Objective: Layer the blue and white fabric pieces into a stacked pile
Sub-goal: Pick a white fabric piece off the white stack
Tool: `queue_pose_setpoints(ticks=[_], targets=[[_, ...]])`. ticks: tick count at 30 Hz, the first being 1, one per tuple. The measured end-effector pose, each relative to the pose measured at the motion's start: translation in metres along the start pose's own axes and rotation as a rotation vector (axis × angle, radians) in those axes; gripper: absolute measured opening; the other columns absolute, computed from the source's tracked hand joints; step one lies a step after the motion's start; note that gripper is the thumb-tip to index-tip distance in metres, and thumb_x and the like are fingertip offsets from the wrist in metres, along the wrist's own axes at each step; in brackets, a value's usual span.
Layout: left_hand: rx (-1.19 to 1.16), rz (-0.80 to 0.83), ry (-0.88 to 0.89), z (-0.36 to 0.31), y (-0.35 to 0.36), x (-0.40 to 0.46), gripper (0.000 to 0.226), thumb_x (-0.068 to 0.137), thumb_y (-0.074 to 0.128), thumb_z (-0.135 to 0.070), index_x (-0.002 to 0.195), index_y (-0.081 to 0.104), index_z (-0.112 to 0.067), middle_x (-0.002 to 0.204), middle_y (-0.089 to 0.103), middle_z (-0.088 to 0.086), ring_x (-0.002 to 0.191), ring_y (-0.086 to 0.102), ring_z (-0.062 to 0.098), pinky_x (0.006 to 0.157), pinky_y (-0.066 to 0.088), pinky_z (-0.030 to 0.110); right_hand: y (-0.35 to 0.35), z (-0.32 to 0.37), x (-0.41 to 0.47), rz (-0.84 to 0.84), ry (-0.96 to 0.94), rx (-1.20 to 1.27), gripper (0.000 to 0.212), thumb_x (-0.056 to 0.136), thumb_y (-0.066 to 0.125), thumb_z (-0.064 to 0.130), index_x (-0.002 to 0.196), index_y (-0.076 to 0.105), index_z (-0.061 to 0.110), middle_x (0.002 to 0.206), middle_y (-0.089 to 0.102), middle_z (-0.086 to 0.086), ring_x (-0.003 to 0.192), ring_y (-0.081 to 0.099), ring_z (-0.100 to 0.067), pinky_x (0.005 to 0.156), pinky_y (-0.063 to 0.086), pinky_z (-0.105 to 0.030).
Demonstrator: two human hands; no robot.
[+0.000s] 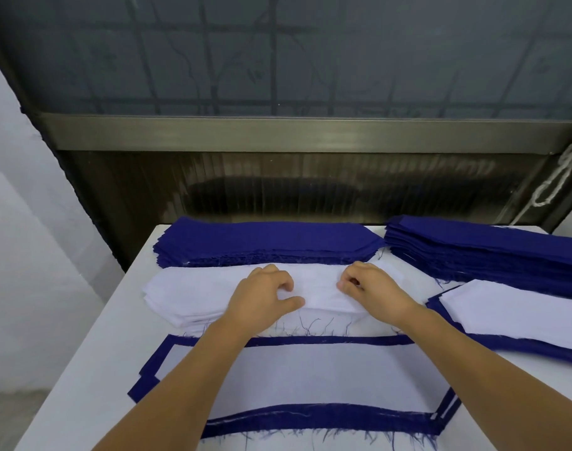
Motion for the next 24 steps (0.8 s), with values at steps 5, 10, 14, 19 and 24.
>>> queue_pose_setpoints(ticks=[5, 10, 14, 19, 24], targets=[[0.034, 0.003, -0.065, -0.001, 0.0, 0.008, 0.029, 0.082, 0.065, -0.054, 0.093, 0.064, -0.028, 0.092, 0.054, -0.013, 0.087, 0.052, 0.007, 0.076, 0.048, 0.026, 0.0, -0.005, 0.01, 0.003, 0.091, -0.007, 0.027, 0.102, 0.043, 0.032, 0.102, 0.064, 0.014, 0.095, 0.061, 0.0, 0.088, 0.056, -0.014, 0.08, 0.043, -0.022], [0.07, -0.036, -0.115, 0.003, -0.002, 0.016, 0.009, 0.093, 0.055, -0.03, 0.089, 0.063, -0.027, 0.095, 0.058, -0.01, 0.081, 0.057, 0.011, 0.07, 0.047, 0.025, -0.001, -0.002, 0.008, 0.012, 0.096, 0.012, 0.028, 0.099, 0.046, 0.041, 0.09, 0.06, 0.018, 0.087, 0.058, 0.005, 0.085, 0.056, -0.015, 0.075, 0.042, -0.023], [0.106, -0.043, -0.105, 0.001, -0.001, 0.018, 0.009, 0.094, 0.055, -0.027, 0.091, 0.062, -0.024, 0.093, 0.057, -0.009, 0.08, 0.056, 0.011, 0.068, 0.045, 0.024, 0.001, 0.015, -0.001, 0.002, -0.002, -0.13, 0.034, 0.084, 0.057, 0.06, 0.099, 0.051, 0.029, 0.097, 0.054, 0.015, 0.091, 0.05, -0.008, 0.079, 0.045, -0.025], [0.21, -0.071, -0.101, 0.019, -0.016, 0.004, 0.011, 0.093, 0.053, -0.015, 0.09, 0.061, -0.022, 0.093, 0.054, -0.005, 0.078, 0.055, 0.012, 0.076, 0.053, 0.03, -0.007, 0.011, -0.005, -0.068, -0.028, -0.167, 0.012, 0.091, 0.059, 0.028, 0.098, 0.049, 0.029, 0.096, 0.053, 0.011, 0.089, 0.05, -0.01, 0.078, 0.045, -0.021], [0.346, -0.152, -0.186, 0.062, -0.06, -0.024, 0.01, 0.093, 0.056, -0.021, 0.098, 0.065, -0.023, 0.093, 0.057, -0.006, 0.079, 0.055, 0.01, 0.079, 0.053, 0.025, -0.015, 0.008, -0.014, -0.089, -0.076, -0.223, 0.006, 0.094, 0.057, 0.021, 0.098, 0.057, 0.025, 0.096, 0.053, 0.01, 0.086, 0.047, -0.007, 0.074, 0.035, -0.015]])
Point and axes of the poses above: each hand's wrist, its own x-axis towards the middle knuckle, its own y-axis out of the palm, z = x × y, the point moved 9 cm from there along x, towards the middle knuckle
